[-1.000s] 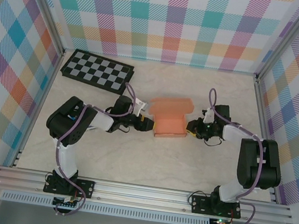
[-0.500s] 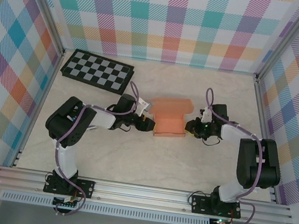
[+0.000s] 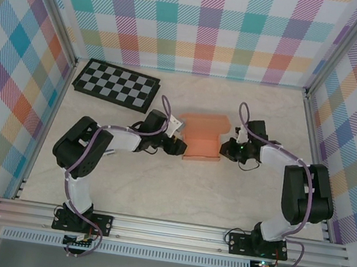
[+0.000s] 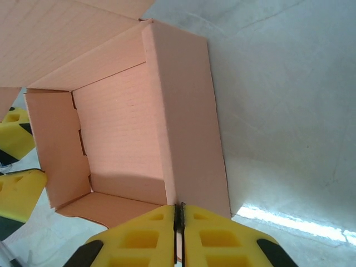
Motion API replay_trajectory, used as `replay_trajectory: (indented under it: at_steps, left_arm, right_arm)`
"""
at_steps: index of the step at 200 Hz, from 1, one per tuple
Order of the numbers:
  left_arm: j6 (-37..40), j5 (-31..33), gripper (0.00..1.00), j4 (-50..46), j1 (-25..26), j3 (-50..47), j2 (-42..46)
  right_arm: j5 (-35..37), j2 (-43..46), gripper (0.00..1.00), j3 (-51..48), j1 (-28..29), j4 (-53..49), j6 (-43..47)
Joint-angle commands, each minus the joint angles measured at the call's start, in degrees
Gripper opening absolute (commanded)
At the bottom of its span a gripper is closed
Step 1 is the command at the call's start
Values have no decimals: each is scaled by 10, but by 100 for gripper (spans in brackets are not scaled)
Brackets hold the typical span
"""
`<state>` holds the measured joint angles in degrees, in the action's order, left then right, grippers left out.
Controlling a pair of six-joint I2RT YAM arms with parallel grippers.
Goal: Fold the paper box
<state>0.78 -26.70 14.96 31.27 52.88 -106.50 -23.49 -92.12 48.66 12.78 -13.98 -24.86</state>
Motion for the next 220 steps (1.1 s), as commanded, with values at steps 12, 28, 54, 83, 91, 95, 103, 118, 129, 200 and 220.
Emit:
replay_trajectory:
  at_steps: [12, 28, 54, 83, 91, 95, 103, 118, 129, 200, 220]
  left_arm:
    - [43, 83, 57, -119, 21, -21, -18]
    - [54, 107, 57, -126, 26, -26, -10]
    - [48, 132, 57, -116, 30, -39, -2]
    - [43, 142, 55, -94, 32, -44, -8]
    - [39, 143, 55, -70, 32, -58, -3]
    - [38, 140, 55, -62, 31, -62, 1]
    - [38, 130, 56, -55, 30, -67, 12]
    - [40, 106, 58, -44, 30, -74, 46]
    - [41, 100, 60, -38, 29, -77, 75]
    - [44, 125, 67, -25, 15, -75, 186]
    - [29, 118, 69, -24, -3, -84, 232]
  right_arm:
    - [76, -24, 7, 32, 58, -61, 19]
    - [102, -26, 5, 36, 73, -69, 10]
    - [129, -14, 5, 19, 79, -53, -13]
    - [119, 5, 6, -6, 80, -26, -26]
    - [116, 14, 6, -10, 80, -24, -28]
    - [116, 17, 6, -11, 80, -24, -29]
    - [114, 27, 6, -11, 80, -26, -32]
    - [109, 50, 7, -9, 80, -31, -35]
    - [109, 69, 8, -8, 79, -33, -36]
    - [140, 168, 17, -18, 80, -32, -28]
    - [159, 201, 24, -25, 80, -42, -4]
